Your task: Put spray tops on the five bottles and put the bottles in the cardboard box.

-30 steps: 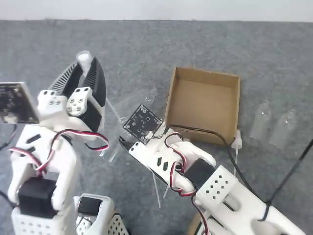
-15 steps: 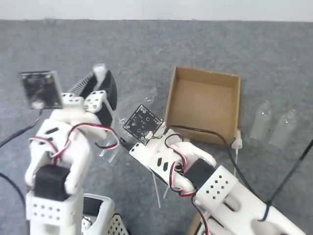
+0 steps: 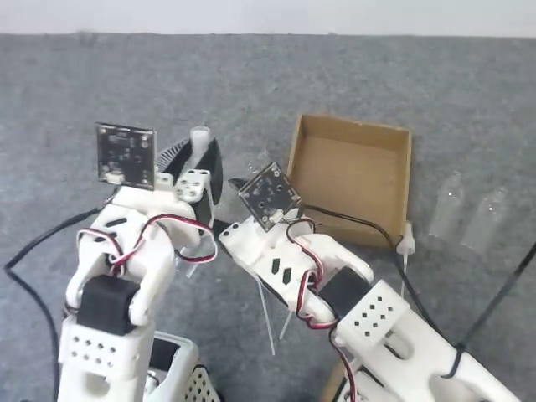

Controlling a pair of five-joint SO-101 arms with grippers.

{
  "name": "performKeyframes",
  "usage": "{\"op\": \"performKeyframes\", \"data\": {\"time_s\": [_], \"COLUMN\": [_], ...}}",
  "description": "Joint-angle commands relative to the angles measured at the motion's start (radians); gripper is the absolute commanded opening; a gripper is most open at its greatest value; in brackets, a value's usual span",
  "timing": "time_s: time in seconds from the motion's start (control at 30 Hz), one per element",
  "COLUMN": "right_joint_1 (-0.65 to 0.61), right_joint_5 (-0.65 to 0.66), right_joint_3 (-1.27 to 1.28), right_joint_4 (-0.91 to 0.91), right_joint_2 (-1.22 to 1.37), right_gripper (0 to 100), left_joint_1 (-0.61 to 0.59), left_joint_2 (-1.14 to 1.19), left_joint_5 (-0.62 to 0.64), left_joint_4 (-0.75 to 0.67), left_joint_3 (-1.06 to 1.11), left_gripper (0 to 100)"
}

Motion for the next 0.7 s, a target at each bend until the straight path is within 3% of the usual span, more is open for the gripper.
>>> {"op": "performKeyframes", "data": {"time_s": [0.0,0.4,0.57,0.67], "right_joint_1": [0.028,0.030,0.122,0.194], "right_joint_5": [-0.017,0.026,0.020,0.018], "right_joint_3": [-0.011,0.037,-0.003,-0.077], "right_joint_4": [-0.031,-0.079,-0.127,-0.117], "right_joint_2": [-0.042,-0.036,-0.031,-0.030], "right_gripper": [0.6,0.6,0.6,0.6], "left_joint_1": [0.005,-0.121,-0.124,-0.123], "left_joint_2": [-0.009,-0.009,-0.020,-0.100], "left_joint_5": [-0.025,-0.077,-0.101,-0.141], "left_joint_4": [-0.017,0.089,0.196,0.157], "left_joint_3": [-0.008,-0.249,-0.189,-0.065], "left_gripper": [14,17,17,17]}}
